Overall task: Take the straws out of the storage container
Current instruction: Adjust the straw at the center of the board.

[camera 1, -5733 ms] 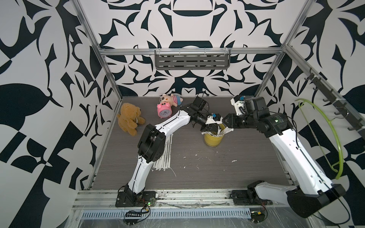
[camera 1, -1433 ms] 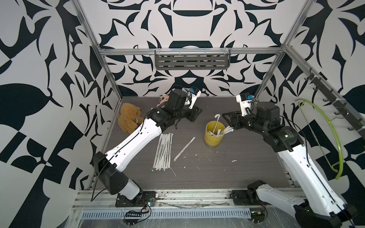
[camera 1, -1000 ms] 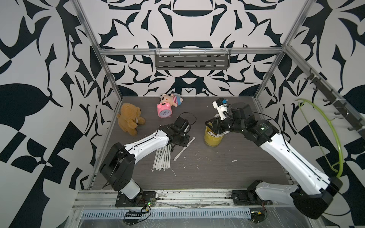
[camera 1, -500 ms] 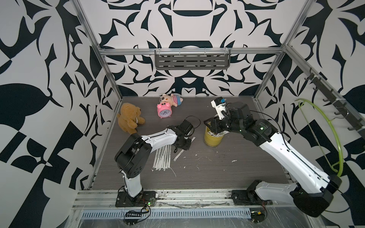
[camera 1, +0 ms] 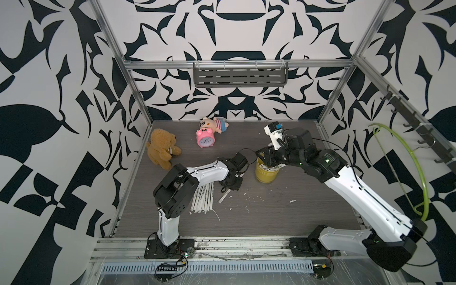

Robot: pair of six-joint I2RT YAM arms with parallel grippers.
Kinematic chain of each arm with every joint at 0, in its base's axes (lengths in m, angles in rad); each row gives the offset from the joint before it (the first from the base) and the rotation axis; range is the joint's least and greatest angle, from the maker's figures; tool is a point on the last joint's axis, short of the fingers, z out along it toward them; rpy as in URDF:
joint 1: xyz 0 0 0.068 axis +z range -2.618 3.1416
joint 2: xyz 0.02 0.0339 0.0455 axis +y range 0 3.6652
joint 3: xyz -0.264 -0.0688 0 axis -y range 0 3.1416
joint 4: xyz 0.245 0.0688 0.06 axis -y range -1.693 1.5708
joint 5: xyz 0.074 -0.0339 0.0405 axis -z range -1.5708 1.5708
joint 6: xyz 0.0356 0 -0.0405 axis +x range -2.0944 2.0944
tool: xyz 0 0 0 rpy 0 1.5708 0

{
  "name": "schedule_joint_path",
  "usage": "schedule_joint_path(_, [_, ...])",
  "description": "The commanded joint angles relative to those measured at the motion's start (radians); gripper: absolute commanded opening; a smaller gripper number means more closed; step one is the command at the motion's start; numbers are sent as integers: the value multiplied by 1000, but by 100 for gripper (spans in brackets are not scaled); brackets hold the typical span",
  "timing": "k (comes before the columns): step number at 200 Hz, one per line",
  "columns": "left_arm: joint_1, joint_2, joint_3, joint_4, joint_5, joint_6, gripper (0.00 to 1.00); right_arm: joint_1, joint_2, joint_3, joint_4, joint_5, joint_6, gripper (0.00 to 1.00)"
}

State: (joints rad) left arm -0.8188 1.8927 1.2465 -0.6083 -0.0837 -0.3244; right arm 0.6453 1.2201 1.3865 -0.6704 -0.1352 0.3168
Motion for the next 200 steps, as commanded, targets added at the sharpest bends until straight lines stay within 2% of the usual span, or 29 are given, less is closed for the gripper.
schedule_joint_path(1, [-3,2,14,-32,-31,1,19,5,-28,31,14,13,13,38])
schedule_joint_path(11, [-4,12,20,-42,-44,3,24,7,-30,31,14,9,13,38])
schedule_joint_path(42, [-17,40,33,-55,-59,8,26,8,-36,29,12,7,15,37])
schedule_joint_path(91, [-24,52,31,-55,-98,14,21,11,-43,23,8,2,18,36])
schedule_joint_path(121, [-25,34,22,-46,-91,12,10,13,-50,19,8,6,18,36])
schedule_joint_path(166, [-25,-163,2,-8,-67,-27,5,14,-54,29,16,6,19,36])
schedule_joint_path(200, [-14,-319,-11,-82,-139,-31,4,22,-18,35,36,-44,42,36])
